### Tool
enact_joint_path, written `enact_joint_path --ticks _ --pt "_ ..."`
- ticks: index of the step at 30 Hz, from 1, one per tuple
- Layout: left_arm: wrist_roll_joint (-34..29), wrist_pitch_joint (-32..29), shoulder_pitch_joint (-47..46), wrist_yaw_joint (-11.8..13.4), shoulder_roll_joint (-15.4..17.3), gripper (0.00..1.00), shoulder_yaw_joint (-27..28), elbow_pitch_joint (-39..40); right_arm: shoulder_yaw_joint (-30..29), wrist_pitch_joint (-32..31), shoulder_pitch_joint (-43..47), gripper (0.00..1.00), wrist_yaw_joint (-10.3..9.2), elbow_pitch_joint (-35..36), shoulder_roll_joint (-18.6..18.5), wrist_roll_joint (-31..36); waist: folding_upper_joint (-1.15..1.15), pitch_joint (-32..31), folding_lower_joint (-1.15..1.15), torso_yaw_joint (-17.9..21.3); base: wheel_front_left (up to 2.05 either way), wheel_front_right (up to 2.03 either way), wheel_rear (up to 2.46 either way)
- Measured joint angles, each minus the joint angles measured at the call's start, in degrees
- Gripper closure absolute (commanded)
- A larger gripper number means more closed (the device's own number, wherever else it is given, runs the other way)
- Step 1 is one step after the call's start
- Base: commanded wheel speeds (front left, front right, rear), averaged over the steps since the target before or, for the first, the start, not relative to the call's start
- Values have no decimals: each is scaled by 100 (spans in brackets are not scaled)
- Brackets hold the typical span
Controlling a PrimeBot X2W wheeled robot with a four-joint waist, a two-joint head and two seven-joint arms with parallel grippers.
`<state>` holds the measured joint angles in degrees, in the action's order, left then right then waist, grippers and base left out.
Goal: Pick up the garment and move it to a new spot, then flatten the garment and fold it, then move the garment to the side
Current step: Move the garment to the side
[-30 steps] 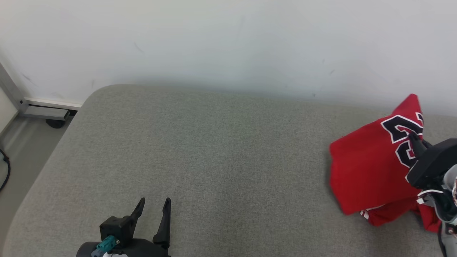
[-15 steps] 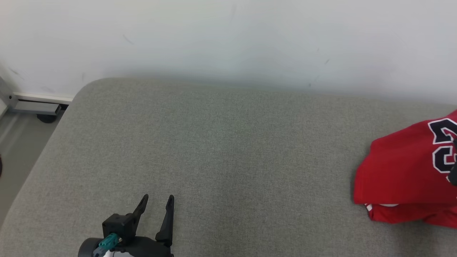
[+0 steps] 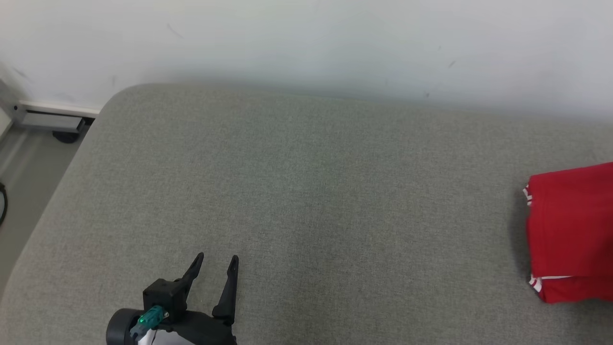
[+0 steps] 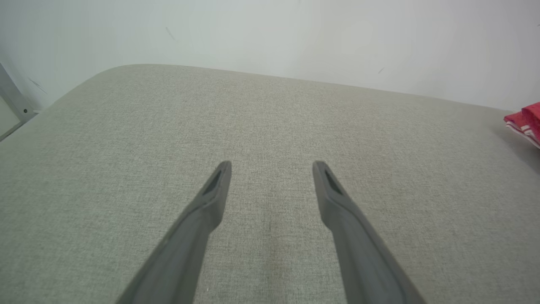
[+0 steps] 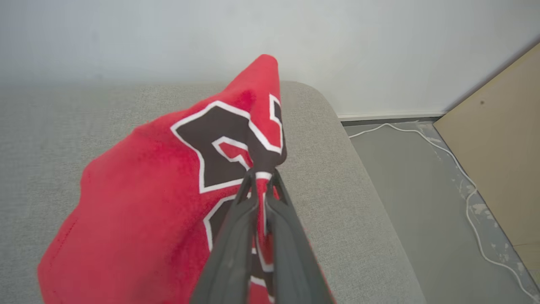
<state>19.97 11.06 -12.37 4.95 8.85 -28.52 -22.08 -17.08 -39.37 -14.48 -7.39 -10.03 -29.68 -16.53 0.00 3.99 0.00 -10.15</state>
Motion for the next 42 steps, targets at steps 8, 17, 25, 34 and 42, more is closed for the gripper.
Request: enact_joint_path --ticks 8,17,25,34,42 --pt "-38 -53 -173 -44 15 0 -34 80 -272 134 238 100 0 -424 -220 842 0 250 0 -109 0 0 0" --pt "-65 -104 -314 -43 44 0 -19 94 -187 694 98 0 0 -771 -302 1161 0 499 -1 -200 0 0 0" --pt "-82 -88 -397 -43 38 0 -15 73 -119 1383 -185 0 2 -975 -9 925 0 441 0 -159 0 0 0" --pt "-129 91 -489 -40 63 0 71 36 -5 2755 -245 0 544 -913 476 347 0 161 0 -45 0 0 0" --pt "-188 218 -424 -42 156 0 64 44 204 3678 329 0 788 -411 1179 221 0 -174 0 151 0 0 0"
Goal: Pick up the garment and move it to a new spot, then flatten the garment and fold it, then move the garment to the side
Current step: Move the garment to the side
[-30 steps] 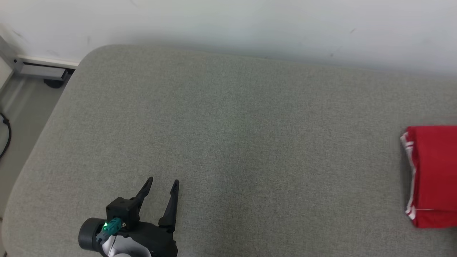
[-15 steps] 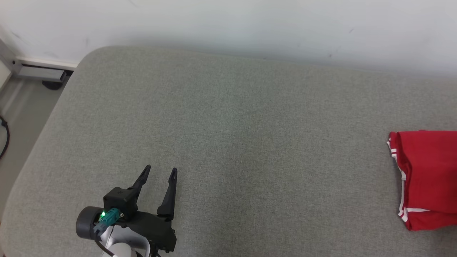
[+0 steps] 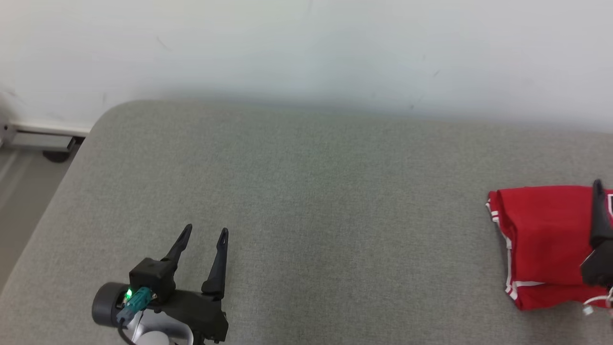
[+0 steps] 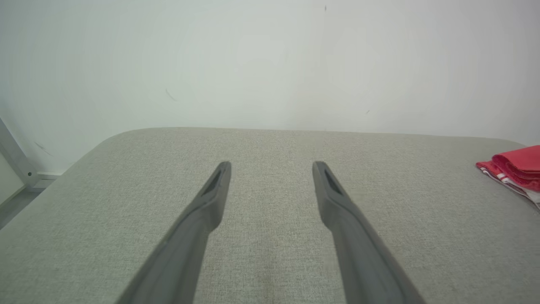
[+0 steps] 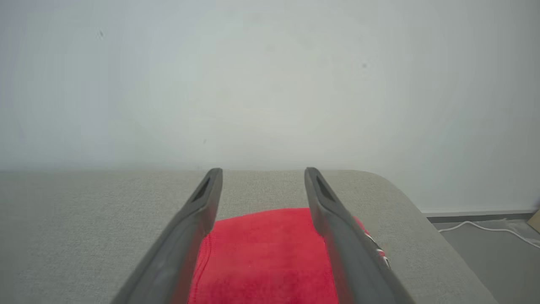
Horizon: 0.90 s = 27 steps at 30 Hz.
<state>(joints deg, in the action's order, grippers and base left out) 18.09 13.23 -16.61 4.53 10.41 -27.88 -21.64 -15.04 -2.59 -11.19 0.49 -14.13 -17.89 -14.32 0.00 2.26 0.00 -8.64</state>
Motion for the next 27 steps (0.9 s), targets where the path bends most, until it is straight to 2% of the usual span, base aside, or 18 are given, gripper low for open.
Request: enact_joint_path --ticks 4,5,7,17,27 --pt "151 18 167 9 -77 0 158 -36 73 303 362 0 -25 293 377 -63 0 -186 1 87 0 0 0" --pt "215 19 314 7 -69 0 212 -88 146 425 501 0 -33 380 581 -84 0 -273 1 134 0 0 0" --pt "244 18 422 -77 -29 0 174 -116 194 514 643 0 -75 470 753 -94 0 -354 1 184 0 0 0" --pt "424 18 681 51 -56 0 359 -253 229 795 1488 0 -107 695 1349 -346 0 -668 1 380 0 0 0" --pt "470 48 710 49 -40 0 449 -266 435 925 1684 0 -13 688 1392 -359 0 -704 1 441 0 0 0"
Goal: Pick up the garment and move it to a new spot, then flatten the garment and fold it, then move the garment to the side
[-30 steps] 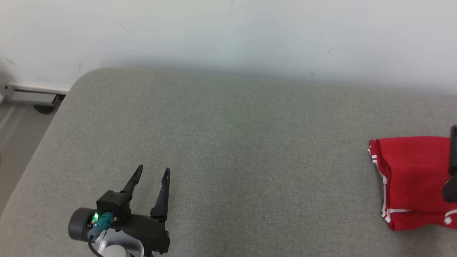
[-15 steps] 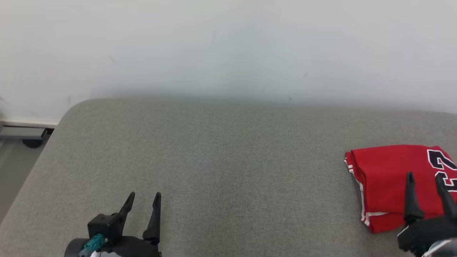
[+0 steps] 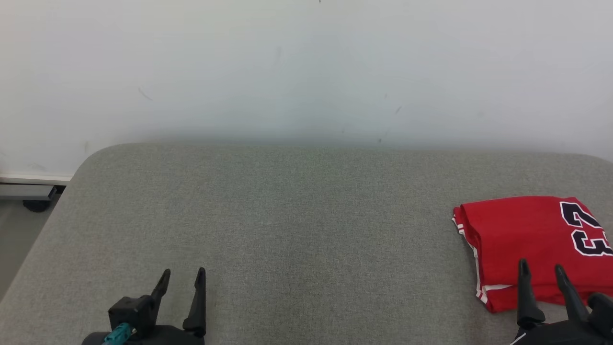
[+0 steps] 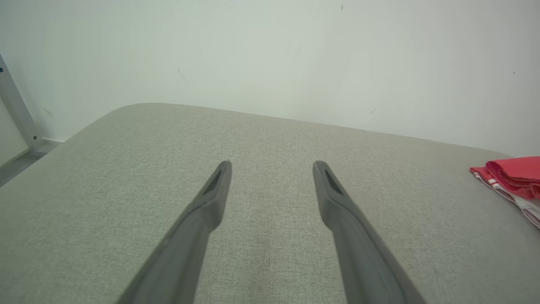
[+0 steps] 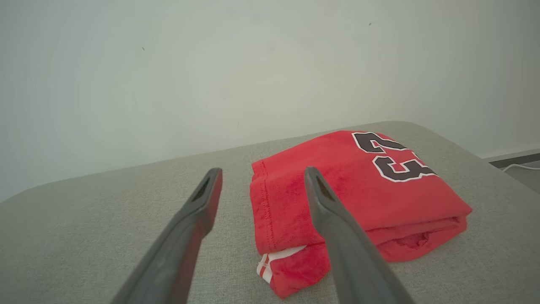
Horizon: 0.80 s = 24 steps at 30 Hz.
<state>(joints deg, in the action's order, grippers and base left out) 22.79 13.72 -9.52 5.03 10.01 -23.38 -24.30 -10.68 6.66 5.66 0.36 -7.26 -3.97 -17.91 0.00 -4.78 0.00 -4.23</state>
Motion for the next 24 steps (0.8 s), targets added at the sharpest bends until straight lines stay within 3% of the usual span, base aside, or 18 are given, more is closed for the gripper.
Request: enact_joint_path --ticks 2,24 --pt "-27 0 0 -155 85 0 -131 11 65 21 2 0 18 -7 3 0 0 0 0 4 0 0 0" --pt "85 0 8 -175 111 0 20 -99 242 92 12 0 47 -63 31 -1 0 24 -1 -52 0 0 0"
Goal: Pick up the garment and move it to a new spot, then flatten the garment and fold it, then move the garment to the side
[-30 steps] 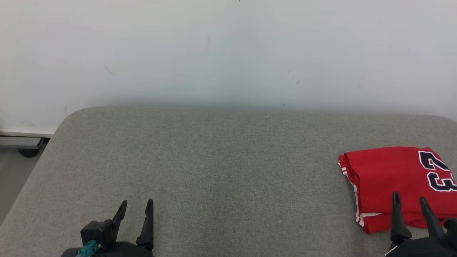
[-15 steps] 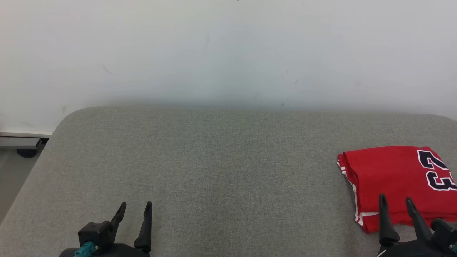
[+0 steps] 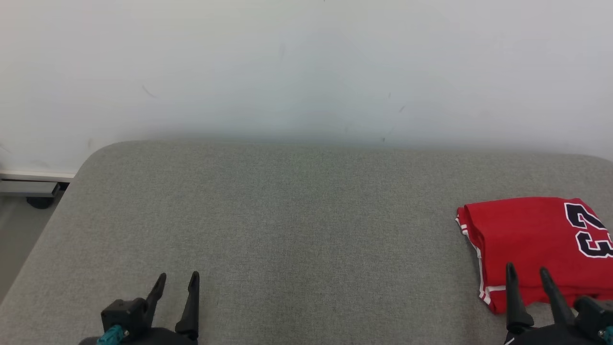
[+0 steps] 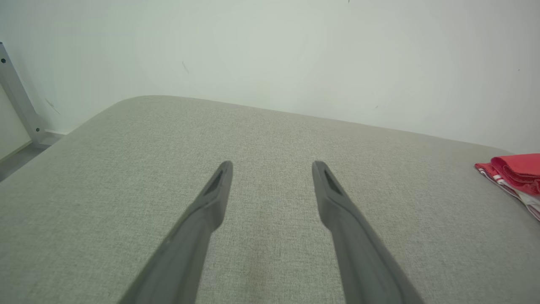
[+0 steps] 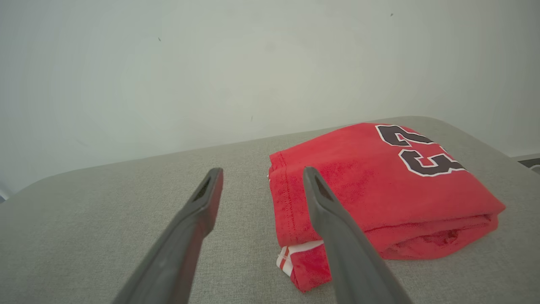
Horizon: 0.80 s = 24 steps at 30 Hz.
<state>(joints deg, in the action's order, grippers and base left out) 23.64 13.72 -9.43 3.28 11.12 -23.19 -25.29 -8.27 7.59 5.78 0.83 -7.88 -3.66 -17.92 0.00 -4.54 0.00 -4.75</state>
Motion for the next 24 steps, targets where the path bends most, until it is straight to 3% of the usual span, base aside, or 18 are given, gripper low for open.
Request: enact_joint_path --ticks 1,11,24 --pt "-1 -5 9 -1 -14 100 -7 -36 2 -3 4 100 0 -46 11 1 0 0 0 0 0 0 0" --pt "31 -59 424 -29 -165 100 10 -341 34 -56 246 100 2 -464 132 -45 0 4 0 1 0 0 0" --pt "799 -311 422 -131 -229 100 365 -300 9 -229 148 100 58 -548 133 -914 0 61 0 63 0 0 0"
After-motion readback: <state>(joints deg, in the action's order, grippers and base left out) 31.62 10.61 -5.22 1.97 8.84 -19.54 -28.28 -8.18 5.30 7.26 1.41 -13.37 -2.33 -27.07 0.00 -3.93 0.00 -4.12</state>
